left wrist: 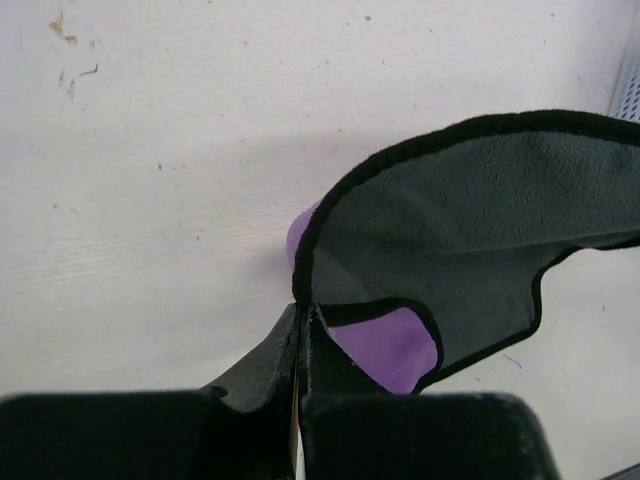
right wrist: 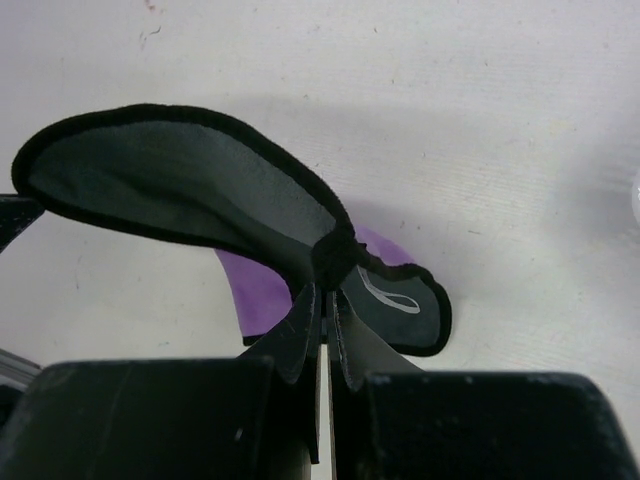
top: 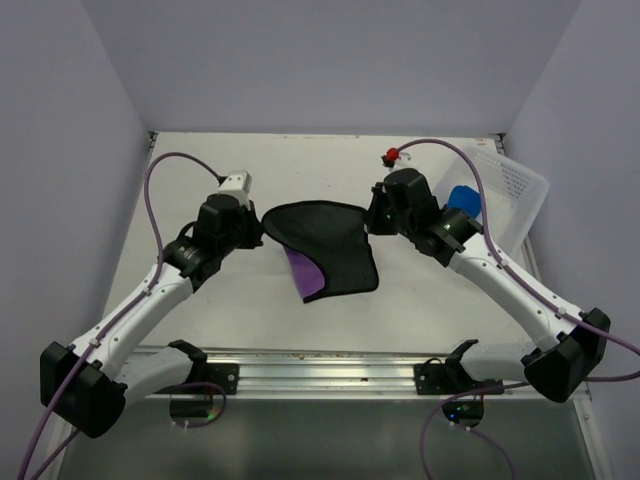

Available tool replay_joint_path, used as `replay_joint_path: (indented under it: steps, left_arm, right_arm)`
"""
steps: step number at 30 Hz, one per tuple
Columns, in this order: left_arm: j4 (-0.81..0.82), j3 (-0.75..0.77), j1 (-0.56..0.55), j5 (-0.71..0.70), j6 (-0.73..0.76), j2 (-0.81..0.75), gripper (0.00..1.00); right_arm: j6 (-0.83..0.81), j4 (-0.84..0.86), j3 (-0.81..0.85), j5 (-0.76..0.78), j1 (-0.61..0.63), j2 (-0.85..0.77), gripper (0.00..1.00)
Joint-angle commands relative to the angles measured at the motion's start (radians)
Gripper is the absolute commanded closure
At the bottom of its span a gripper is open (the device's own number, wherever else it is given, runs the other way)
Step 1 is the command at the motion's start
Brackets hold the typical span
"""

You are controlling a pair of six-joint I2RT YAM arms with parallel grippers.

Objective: Roll the towels
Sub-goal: Flatten the towel

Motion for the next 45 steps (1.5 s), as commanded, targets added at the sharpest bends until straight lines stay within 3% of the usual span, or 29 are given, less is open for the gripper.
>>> replay_joint_path:
  steps: [1, 10, 17, 28, 34, 42, 45]
  left_arm:
    - [-0.092, 0.078, 0.007, 0.036, 0.106, -0.05, 1.0]
    - [-0.135, 0.149, 0.007, 0.08, 0.172, -0.185, 1.0]
    - [-0.153, 0.176, 0.007, 0.202, 0.249, -0.316, 1.0]
    - [-0.29, 0.239, 0.007, 0.206, 0.281, -0.389, 1.0]
    - [-0.267, 0.177, 0.007, 0.191, 0.264, -0.37, 1.0]
    - [-0.111, 0.029, 0.007, 0.114, 0.232, -0.26, 1.0]
    - [-0.075, 0.015, 0.007, -0.011, 0.224, -0.18, 1.0]
  right_arm:
    - [-0.005, -0.029, 0.022, -0.017, -0.007, -0.067, 1.0]
    - [0.021, -0.113, 0.08, -0.013, -0.009, -0.162, 1.0]
    - [0.049, -0.153, 0.056, -0.124, -0.007, -0.269, 1.0]
    - [0.099, -0.326, 0.12, -0.181, -0.009, -0.36, 1.0]
    - [0.081, -0.34, 0.131, -0.148, -0.007, -0.294, 1.0]
    - [0.041, -0.242, 0.091, -0.138, -0.033, -0.109, 1.0]
    - [0.036, -0.175, 0.087, -0.187, -0.087, -0.029, 1.0]
